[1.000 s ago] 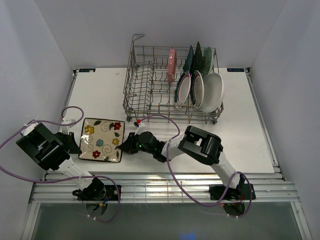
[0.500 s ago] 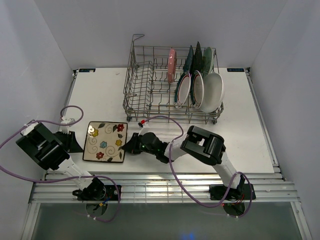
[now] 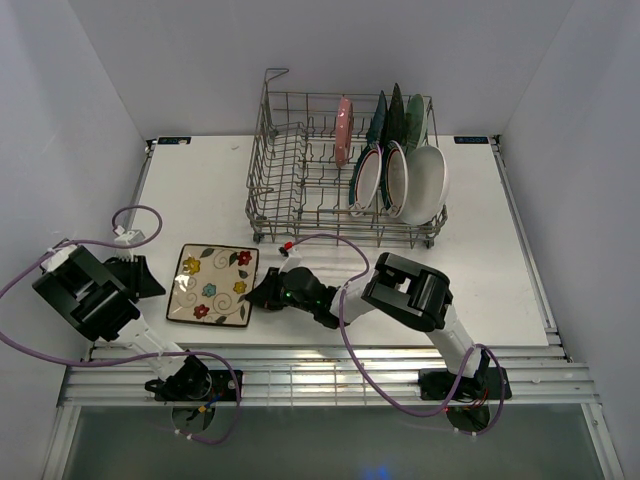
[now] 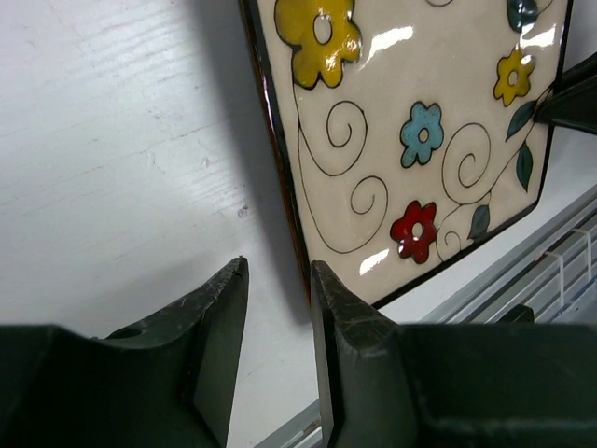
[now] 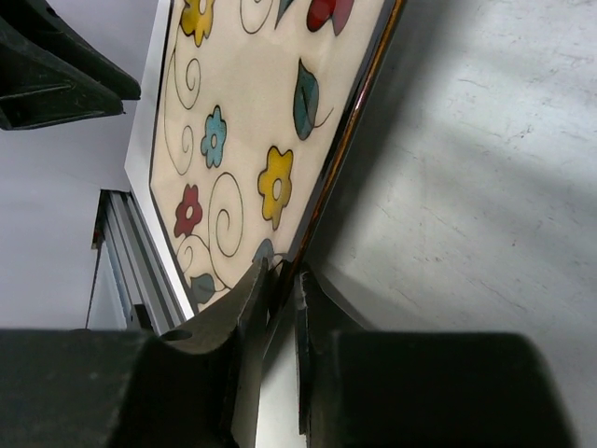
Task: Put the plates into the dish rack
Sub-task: Move the plate to the center of the board, then pick up the plate at the center of the board.
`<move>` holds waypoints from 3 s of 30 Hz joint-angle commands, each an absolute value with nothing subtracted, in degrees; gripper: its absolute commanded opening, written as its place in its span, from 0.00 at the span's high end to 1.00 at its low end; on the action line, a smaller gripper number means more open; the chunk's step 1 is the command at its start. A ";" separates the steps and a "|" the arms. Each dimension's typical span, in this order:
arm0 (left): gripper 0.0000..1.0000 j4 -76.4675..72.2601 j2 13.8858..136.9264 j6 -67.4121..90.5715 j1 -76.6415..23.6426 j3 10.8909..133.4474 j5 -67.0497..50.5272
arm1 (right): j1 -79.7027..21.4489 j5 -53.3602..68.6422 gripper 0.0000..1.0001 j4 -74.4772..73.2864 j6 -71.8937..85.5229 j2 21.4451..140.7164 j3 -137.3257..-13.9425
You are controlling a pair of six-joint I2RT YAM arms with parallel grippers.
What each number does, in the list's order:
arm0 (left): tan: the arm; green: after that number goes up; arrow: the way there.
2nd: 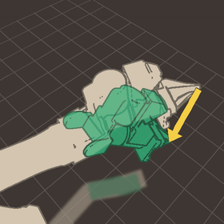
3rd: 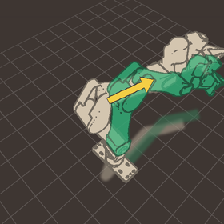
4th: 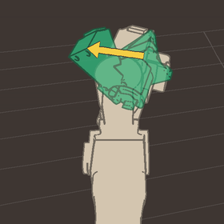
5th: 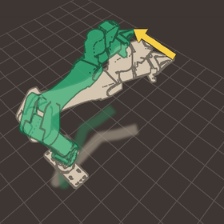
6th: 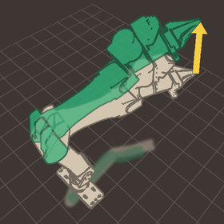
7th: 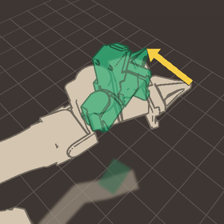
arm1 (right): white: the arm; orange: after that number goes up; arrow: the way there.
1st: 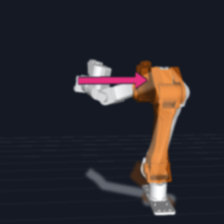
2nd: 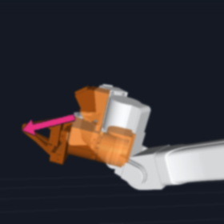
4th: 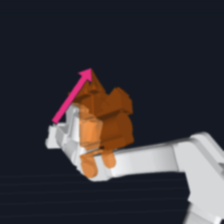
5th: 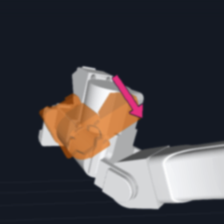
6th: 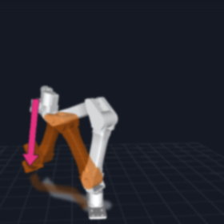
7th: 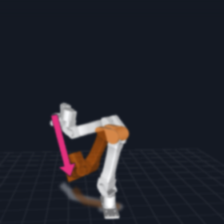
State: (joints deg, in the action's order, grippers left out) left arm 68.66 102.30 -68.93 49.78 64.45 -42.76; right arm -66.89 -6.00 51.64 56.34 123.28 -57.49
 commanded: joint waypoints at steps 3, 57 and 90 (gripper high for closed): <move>0.57 65.22 99.49 -66.63 50.19 63.99 -49.04 | -67.41 -8.52 0.91 51.94 54.14 120.85 -57.74; 1.00 27.60 80.33 -41.84 41.67 45.71 -34.72 | -67.76 -9.84 0.31 47.46 55.11 123.31 -61.08; 1.00 18.37 79.02 -35.60 27.34 35.60 -26.81 | -68.12 -9.23 0.36 46.76 56.87 126.74 -63.81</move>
